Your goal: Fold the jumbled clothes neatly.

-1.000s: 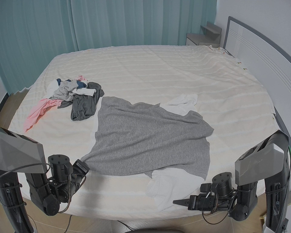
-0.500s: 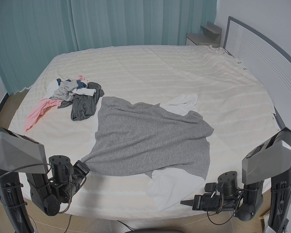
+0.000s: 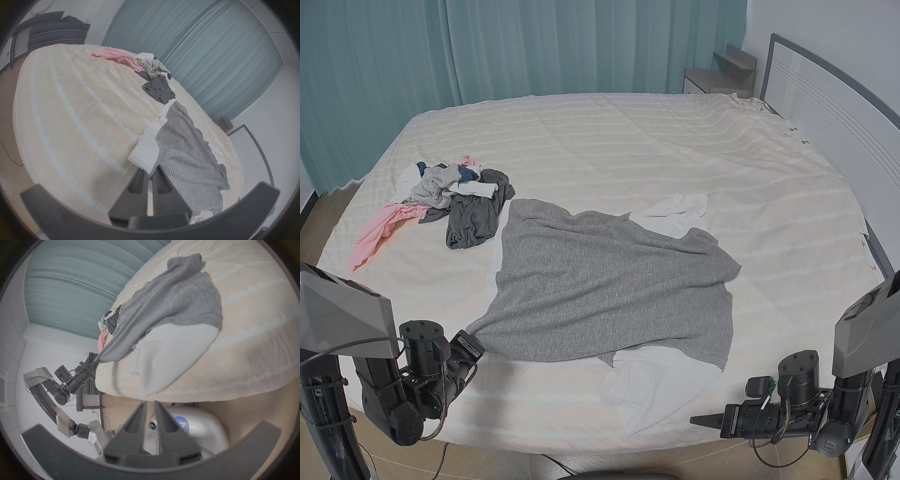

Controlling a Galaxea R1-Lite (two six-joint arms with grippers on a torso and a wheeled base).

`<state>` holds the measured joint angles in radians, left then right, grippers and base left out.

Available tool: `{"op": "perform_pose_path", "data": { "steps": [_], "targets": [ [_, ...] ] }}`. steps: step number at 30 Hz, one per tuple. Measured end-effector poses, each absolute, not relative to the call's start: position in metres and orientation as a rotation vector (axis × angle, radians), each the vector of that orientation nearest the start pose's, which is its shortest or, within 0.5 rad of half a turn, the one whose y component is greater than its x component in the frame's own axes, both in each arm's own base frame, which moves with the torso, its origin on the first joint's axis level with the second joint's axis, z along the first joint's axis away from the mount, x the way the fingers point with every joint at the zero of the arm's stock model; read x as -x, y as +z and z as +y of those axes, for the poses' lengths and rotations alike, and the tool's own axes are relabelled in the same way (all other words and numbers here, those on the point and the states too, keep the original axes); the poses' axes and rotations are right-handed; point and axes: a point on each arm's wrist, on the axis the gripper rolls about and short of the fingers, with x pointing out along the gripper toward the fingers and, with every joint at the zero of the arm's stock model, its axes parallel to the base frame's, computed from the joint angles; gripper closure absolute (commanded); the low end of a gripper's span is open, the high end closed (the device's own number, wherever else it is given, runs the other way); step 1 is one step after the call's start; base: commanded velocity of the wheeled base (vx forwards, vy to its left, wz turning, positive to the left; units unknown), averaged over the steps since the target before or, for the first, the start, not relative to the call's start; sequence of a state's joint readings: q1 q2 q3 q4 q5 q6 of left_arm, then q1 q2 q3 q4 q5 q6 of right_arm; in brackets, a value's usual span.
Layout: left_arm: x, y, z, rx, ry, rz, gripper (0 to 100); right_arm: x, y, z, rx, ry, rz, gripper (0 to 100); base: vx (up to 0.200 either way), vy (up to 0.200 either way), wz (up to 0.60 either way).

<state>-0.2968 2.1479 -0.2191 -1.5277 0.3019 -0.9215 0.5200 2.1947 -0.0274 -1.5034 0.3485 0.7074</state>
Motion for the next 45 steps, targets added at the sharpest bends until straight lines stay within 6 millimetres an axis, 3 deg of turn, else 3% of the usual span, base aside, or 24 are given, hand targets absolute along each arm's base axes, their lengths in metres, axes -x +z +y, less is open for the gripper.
{"op": "perform_pose_path", "data": {
  "steps": [10,24,25,35,45],
  "targets": [
    [-0.258,0.014,-0.071,0.785,0.199,0.357,100,-0.207,-0.031,0.126,-0.549,0.533,0.949,0,0.0,0.0,0.0],
    [-0.256,0.004,-0.073,0.761,0.233,0.38,100,-0.252,-0.044,0.154,-0.567,0.581,0.842,0,0.0,0.0,0.0],
    [-0.256,0.004,-0.074,0.761,0.232,0.381,100,-0.254,-0.044,0.155,-0.57,0.581,0.836,100,0.0,0.0,0.0],
    [-0.256,0.003,-0.074,0.759,0.232,0.384,100,-0.271,-0.043,0.157,-0.585,0.572,0.798,100,0.0,0.0,0.0],
    [-0.256,0.003,-0.074,0.756,0.232,0.384,100,-0.26,-0.036,0.149,-0.599,0.55,0.788,100,0.0,0.0,0.0]
  ]
}}
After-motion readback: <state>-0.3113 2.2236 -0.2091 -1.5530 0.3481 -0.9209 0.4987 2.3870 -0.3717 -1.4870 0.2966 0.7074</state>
